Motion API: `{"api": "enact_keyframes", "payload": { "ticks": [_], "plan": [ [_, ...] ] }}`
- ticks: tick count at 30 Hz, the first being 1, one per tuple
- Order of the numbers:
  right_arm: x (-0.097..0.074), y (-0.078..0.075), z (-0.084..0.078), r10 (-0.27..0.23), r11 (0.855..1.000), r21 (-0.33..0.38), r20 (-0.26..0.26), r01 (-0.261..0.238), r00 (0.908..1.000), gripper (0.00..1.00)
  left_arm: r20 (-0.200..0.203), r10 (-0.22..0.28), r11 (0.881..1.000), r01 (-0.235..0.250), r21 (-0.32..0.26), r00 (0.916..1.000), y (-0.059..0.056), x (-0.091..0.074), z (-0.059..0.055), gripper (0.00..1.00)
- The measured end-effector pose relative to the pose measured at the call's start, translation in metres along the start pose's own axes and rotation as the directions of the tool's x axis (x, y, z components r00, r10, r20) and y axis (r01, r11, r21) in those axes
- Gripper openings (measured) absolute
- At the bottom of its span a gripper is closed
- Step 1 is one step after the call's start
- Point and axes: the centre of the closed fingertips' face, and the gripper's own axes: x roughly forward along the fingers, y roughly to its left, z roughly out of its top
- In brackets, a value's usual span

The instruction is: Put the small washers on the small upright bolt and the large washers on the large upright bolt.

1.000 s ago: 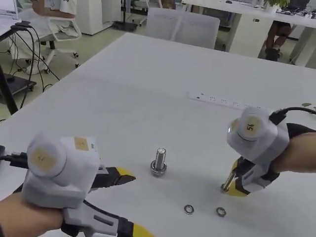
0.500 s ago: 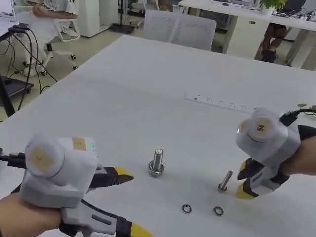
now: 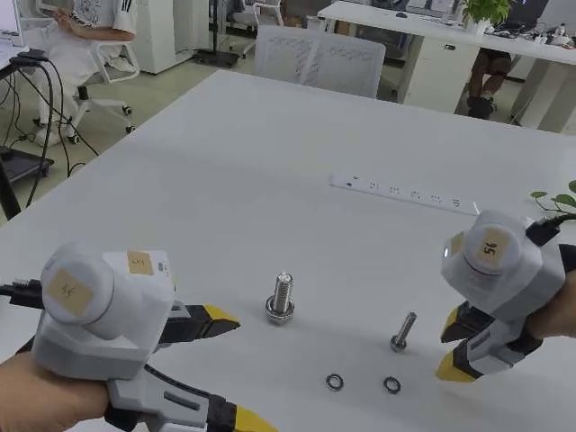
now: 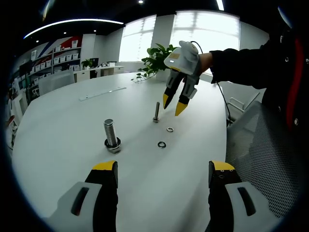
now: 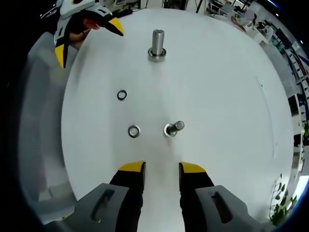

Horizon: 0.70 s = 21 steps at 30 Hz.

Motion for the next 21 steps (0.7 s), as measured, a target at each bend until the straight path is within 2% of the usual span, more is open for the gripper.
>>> {"api": "enact_keyframes", "payload": {
  "ticks": [14,21],
  "plan": [
    [0.004,0.030,0.017,0.034,0.999,-0.032,0.021,-0.033,0.9992,0.29,0.009,0.002,1.000,-0.002,0.017,1.0000,-0.002,-0.003,0.006,0.76],
    [0.010,0.036,0.026,0.050,0.998,-0.044,0.026,-0.049,0.9984,0.29,0.014,0.006,1.000,-0.006,0.022,0.9999,-0.003,-0.005,0.007,0.76]
  ]
}}
